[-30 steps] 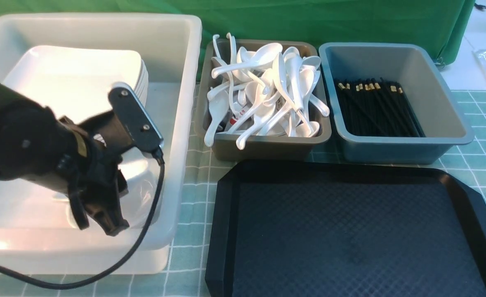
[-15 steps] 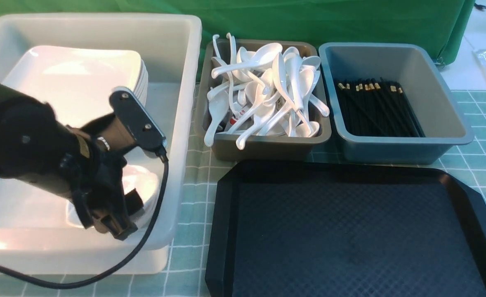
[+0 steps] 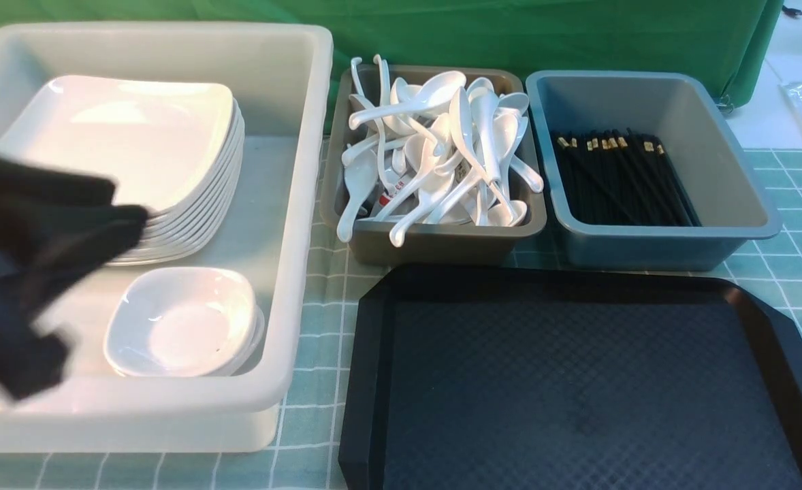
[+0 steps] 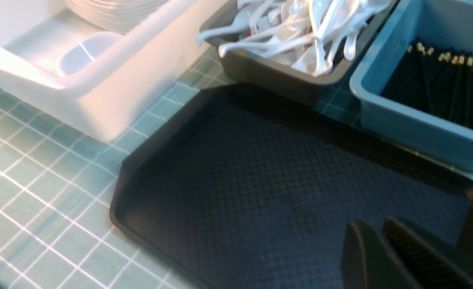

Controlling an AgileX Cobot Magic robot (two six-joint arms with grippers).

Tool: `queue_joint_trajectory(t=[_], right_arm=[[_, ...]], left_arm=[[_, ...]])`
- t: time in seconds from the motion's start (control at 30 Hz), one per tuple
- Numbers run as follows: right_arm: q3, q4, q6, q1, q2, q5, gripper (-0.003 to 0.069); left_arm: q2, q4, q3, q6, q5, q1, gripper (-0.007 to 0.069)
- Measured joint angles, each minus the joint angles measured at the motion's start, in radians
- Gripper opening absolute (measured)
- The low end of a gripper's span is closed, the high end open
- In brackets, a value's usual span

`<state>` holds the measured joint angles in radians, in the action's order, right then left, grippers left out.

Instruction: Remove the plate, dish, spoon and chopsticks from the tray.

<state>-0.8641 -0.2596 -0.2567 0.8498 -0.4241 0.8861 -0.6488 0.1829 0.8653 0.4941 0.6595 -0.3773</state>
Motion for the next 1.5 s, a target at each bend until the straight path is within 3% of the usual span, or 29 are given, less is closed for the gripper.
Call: queue_joint_trajectory(t=[0.13,0.27,0.37,0.93,1.17,1.2,1.3,1.37,1.43,1.5], right_arm=[[0.0,0.0,-0.021,0.0,0.0,0.017,0.009],[0.0,0.002,-0.023,0.0,0.0,0.02,0.009],[0.0,0.002,-0.026,0.0,0.0,0.023,0.009],[0.0,0.002,-0.026,-0.001,0.0,0.026,0.0118],[0.002,-0.003,-0.017,-0.169,0.014,0.026,0.0119],[0.018,0.008,0.043,-0.242,0.038,0.014,0.0071],[0.083,0.045,0.148,-0.358,0.093,-0.03,0.0025],[0.143,0.069,0.197,-0.426,0.125,-0.089,0.0018],[0.321,0.129,0.239,-0.56,0.193,-0.275,0.0016],[0.414,0.152,0.248,-0.611,0.224,-0.375,0.0016]], left_arm=[[0.2,0.137,-0.173,0.023,-0.113,0.0,0.0012],[0.335,0.284,-0.34,0.052,-0.308,0.0,0.0006],[0.4,0.327,-0.461,0.058,-0.454,0.0,0.001],[0.414,0.231,-0.64,0.063,-0.482,0.0,0.0013],[0.414,0.124,-0.645,0.065,-0.457,0.0,0.0013],[0.414,0.103,-0.645,0.065,-0.453,0.0,0.0013],[0.414,0.096,-0.645,0.065,-0.451,0.0,0.0013],[0.414,0.094,-0.645,0.065,-0.45,0.0,0.0013],[0.414,0.093,-0.645,0.065,-0.449,0.0,0.0013],[0.414,0.092,-0.645,0.065,-0.448,0.0,0.0013]])
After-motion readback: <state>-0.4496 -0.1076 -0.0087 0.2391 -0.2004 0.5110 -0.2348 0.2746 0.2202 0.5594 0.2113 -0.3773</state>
